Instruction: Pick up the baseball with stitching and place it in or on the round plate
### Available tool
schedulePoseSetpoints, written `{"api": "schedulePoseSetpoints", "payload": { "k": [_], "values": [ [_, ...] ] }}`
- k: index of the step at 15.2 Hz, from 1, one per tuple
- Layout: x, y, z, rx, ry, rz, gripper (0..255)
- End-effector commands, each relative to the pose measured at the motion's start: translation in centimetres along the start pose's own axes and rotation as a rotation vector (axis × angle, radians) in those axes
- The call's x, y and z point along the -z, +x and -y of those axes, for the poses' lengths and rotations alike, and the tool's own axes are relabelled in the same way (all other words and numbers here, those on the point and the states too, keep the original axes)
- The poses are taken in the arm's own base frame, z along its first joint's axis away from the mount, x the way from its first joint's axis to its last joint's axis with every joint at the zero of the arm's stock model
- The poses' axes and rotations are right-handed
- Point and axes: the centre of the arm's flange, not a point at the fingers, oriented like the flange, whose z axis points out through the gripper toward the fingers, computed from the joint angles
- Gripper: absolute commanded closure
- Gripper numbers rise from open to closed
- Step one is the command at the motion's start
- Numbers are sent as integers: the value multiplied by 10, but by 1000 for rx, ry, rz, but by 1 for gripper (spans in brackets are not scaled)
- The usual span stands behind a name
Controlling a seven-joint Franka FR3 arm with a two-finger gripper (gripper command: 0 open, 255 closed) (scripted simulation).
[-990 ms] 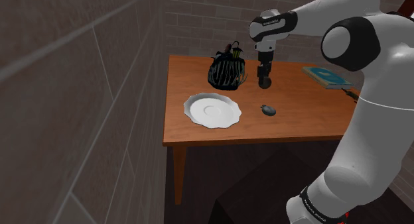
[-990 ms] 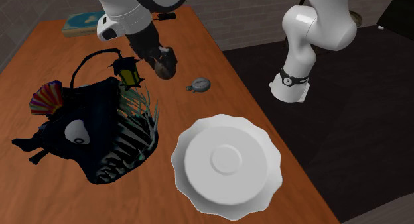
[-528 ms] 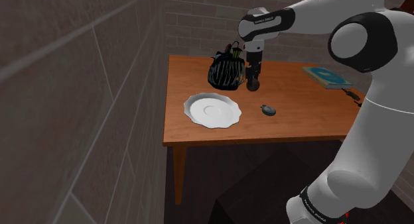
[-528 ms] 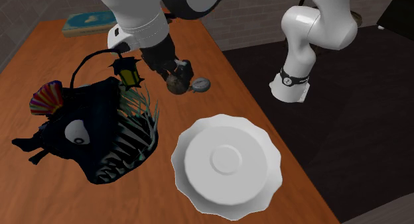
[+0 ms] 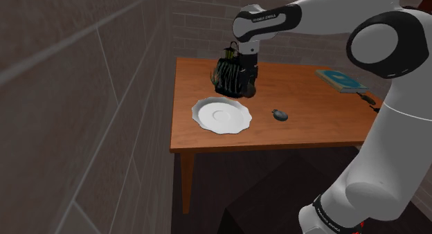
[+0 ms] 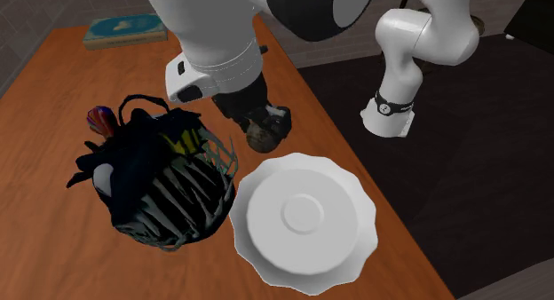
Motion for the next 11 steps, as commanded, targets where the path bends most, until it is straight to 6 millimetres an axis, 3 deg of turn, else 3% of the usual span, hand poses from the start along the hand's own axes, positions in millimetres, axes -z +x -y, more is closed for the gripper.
{"api": "schedulePoseSetpoints", "payload": {
  "k": [1,9,11],
  "values": [
    [0,11,25,1,0,2,255],
    [8,53,124,1,0,2,255],
    [-2,55,124,1,1,2,255]
  ]
}}
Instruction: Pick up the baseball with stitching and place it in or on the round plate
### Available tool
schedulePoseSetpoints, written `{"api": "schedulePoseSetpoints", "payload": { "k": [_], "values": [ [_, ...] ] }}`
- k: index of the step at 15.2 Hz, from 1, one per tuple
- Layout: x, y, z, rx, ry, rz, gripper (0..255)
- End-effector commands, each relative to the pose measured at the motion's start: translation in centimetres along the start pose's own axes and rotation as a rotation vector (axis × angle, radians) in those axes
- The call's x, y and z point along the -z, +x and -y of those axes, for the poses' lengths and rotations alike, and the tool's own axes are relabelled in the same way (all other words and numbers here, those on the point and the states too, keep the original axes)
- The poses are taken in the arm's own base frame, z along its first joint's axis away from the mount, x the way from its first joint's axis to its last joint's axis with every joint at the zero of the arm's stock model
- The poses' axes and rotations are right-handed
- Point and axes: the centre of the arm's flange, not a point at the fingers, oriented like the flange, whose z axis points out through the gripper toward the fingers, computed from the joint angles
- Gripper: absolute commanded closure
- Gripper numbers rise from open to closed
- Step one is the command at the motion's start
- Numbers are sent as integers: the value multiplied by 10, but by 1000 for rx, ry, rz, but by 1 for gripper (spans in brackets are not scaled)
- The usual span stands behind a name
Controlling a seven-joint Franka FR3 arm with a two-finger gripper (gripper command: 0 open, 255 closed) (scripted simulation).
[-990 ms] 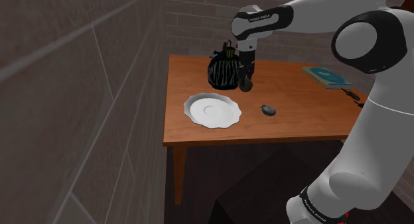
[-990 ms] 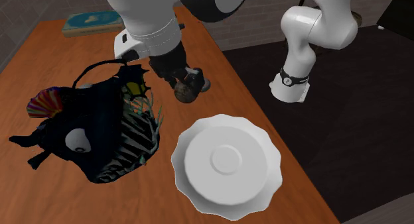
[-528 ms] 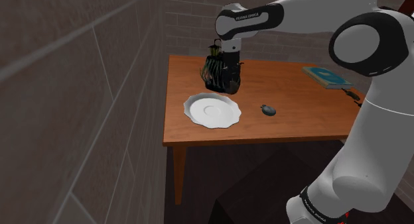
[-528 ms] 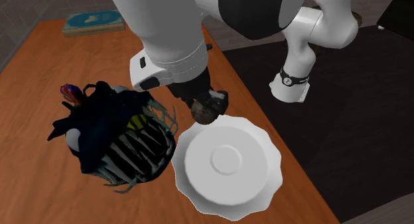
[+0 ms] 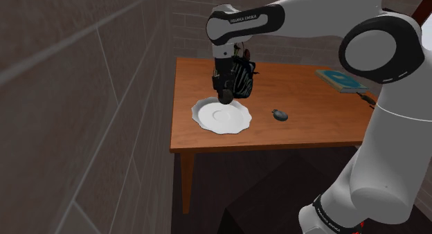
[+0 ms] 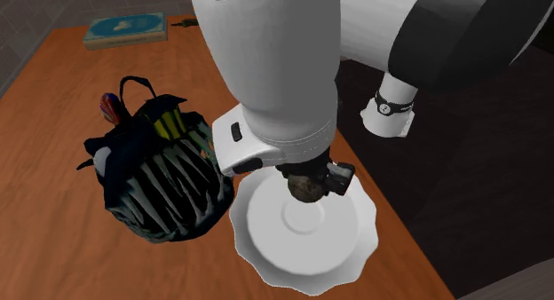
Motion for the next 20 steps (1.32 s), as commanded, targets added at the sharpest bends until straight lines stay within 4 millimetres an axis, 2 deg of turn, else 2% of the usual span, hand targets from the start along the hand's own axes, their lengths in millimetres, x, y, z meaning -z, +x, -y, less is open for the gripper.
{"api": "schedulePoseSetpoints", "payload": {
  "k": [1,12,14,15,20],
  "values": [
    [-7,4,2,-1,0,0,255],
    [-64,21,-1,-1,0,0,255],
    [-62,21,-1,-1,0,0,255],
    [-62,21,-1,-1,0,0,0],
    [-60,-44,56,-263,20,-201,0]
  ]
}}
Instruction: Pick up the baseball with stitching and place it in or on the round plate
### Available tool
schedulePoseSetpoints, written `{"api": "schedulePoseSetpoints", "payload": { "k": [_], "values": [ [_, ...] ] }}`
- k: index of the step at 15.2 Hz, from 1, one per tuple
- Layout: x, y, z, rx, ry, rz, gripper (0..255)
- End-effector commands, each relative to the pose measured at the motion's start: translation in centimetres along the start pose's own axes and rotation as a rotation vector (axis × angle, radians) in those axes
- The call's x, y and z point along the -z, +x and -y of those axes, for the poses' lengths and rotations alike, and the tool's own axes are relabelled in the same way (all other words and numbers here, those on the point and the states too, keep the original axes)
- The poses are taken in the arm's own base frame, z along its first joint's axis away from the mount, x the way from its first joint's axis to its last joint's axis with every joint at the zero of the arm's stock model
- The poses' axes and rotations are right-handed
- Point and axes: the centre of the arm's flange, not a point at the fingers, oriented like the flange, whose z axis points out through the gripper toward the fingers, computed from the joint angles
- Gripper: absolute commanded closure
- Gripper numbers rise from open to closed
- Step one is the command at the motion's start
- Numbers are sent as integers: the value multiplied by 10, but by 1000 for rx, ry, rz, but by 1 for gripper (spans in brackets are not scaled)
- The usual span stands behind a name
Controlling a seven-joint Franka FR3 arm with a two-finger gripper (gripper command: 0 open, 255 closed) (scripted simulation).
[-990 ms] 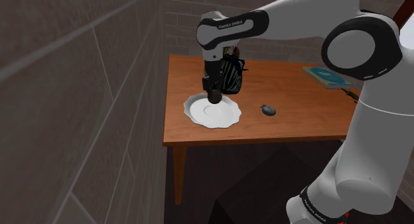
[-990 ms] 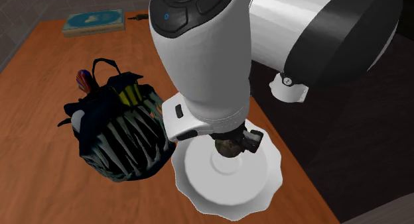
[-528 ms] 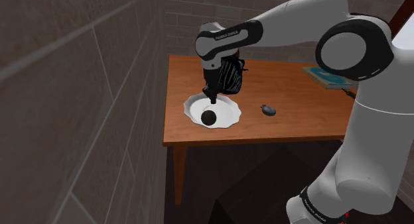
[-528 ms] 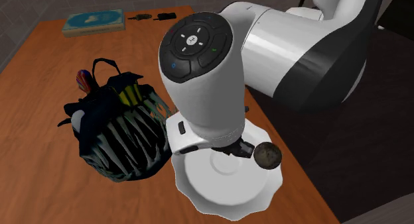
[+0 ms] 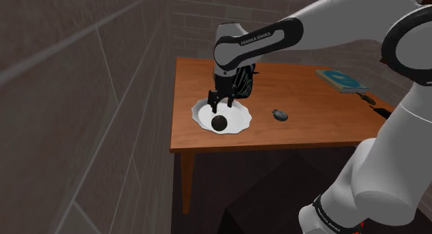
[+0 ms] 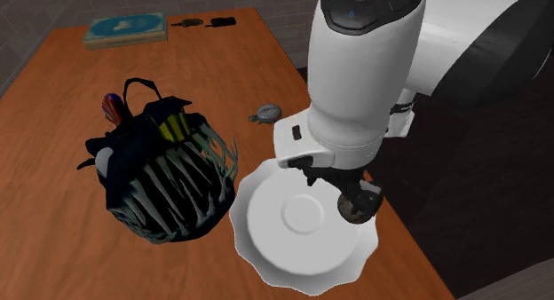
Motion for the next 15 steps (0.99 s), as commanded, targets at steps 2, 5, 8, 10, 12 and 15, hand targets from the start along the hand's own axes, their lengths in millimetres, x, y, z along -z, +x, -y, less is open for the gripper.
{"api": "schedulePoseSetpoints", "payload": {
  "k": [2,5,8,10,12,15],
  "values": [
    [2,-39,32,-168,15,-124,0],
    [-8,-45,39,-200,17,-149,0],
    [-24,-43,39,-200,17,-149,0],
    [-34,-41,39,-200,17,-149,0],
    [-37,-41,39,-200,17,-149,0],
    [-37,-41,39,-200,17,-149,0]
  ]
}}
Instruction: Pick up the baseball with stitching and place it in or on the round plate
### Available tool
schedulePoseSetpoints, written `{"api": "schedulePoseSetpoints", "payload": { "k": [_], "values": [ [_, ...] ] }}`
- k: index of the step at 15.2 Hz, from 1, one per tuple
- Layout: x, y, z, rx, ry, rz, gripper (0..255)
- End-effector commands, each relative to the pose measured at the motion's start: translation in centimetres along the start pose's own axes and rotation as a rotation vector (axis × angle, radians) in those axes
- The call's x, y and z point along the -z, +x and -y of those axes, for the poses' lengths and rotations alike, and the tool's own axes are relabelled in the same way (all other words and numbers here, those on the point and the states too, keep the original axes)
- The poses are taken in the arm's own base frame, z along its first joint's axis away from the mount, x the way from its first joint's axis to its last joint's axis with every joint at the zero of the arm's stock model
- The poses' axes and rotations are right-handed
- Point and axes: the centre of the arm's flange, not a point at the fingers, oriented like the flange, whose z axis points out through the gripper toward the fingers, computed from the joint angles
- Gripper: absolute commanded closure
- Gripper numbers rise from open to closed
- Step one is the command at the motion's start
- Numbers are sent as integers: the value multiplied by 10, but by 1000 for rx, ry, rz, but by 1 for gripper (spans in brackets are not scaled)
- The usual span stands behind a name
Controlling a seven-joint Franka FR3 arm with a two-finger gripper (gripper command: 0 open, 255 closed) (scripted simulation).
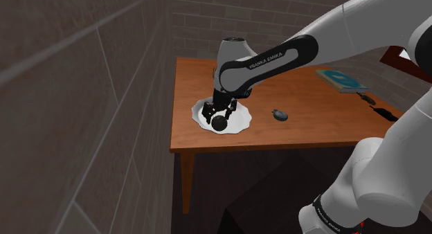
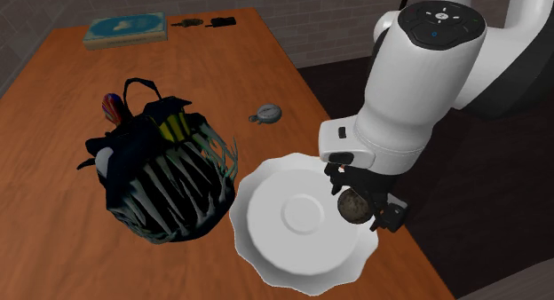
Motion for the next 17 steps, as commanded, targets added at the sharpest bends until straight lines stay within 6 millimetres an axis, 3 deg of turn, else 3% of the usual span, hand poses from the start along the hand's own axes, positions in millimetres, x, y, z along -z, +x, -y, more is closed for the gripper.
{"api": "schedulePoseSetpoints", "payload": {
  "k": [1,3,4,13,17],
  "values": [
    [0,0,0,0,0,0,0],
    [0,0,0,0,0,0,0],
    [0,0,0,0,0,0,255],
    [0,0,0,0,0,0,255],
    [21,0,1,0,0,0,255]
  ]
}}
